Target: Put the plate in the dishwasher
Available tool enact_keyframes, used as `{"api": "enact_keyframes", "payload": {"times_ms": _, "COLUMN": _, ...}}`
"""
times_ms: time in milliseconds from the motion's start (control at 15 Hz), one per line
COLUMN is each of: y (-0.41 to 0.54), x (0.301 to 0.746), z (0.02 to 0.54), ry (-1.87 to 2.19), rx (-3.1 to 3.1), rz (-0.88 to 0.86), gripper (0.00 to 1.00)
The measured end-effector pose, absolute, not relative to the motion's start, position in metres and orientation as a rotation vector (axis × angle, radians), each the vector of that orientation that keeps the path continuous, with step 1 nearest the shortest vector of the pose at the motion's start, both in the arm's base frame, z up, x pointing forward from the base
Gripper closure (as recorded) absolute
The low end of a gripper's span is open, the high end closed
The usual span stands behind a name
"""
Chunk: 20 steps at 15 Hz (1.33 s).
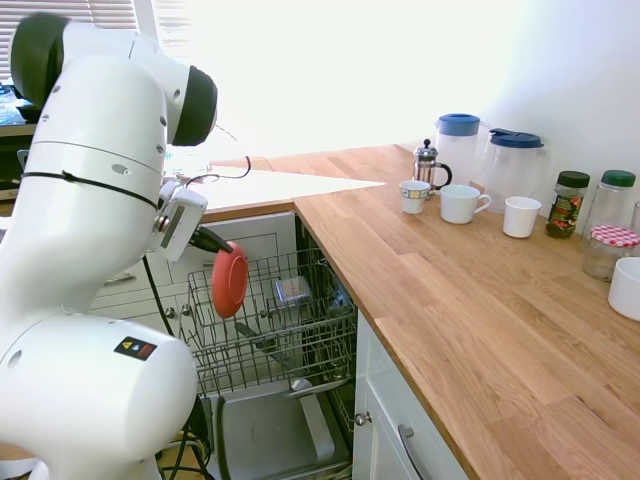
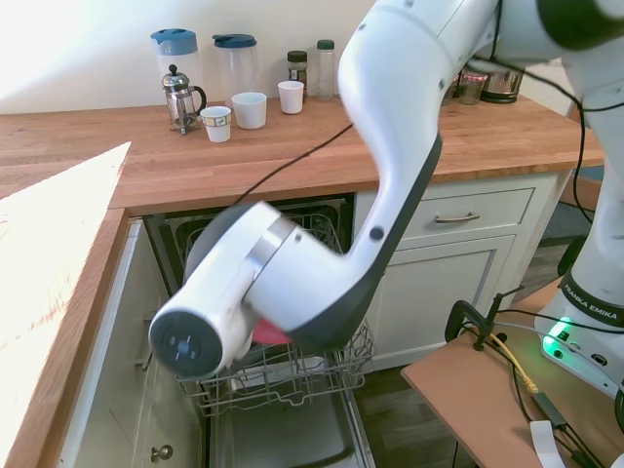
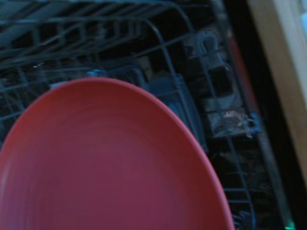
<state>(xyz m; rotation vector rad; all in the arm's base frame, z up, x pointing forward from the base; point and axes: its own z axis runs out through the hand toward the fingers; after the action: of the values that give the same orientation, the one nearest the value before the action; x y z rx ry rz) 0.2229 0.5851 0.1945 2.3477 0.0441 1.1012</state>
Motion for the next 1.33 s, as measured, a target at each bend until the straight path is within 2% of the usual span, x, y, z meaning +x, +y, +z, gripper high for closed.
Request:
{"api": "enact_keyframes", "payload": {"times_ms": 133, "y": 0.612, "x": 0.231, "z": 0.183, "ry": 0.062, "rx": 2.347, "rz": 1.062, "gripper": 1.00}}
{"api": "enact_keyframes", "payload": {"times_ms": 200, "y": 0.622, "x": 0.239, "z": 0.189, "ry": 0.047, "rx": 2.364, "rz": 1.013, "gripper": 0.00}}
{"api": "enact_keyframes", "payload": {"times_ms": 467, "y": 0.633, "x": 0.296, "z": 0.225, "ry": -0.037, "rx": 2.422, "rz": 0.778, "gripper": 0.00}}
{"api": "enact_keyframes", "payload": {"times_ms": 667, "y": 0.621, "x": 0.320, "z": 0.215, "ry": -0.075, "rx": 2.414, "rz": 0.701, "gripper": 0.00}}
{"api": "enact_keyframes", "payload": {"times_ms": 933, "y": 0.618, "x": 0.320, "z": 0.207, "ry": -0.092, "rx": 2.417, "rz": 0.653, "gripper": 0.00}}
{"api": "enact_keyframes", "payload": {"times_ms": 1333, "y": 0.627, "x": 0.292, "z": 0.182, "ry": -0.062, "rx": 2.417, "rz": 0.613, "gripper": 0.00}}
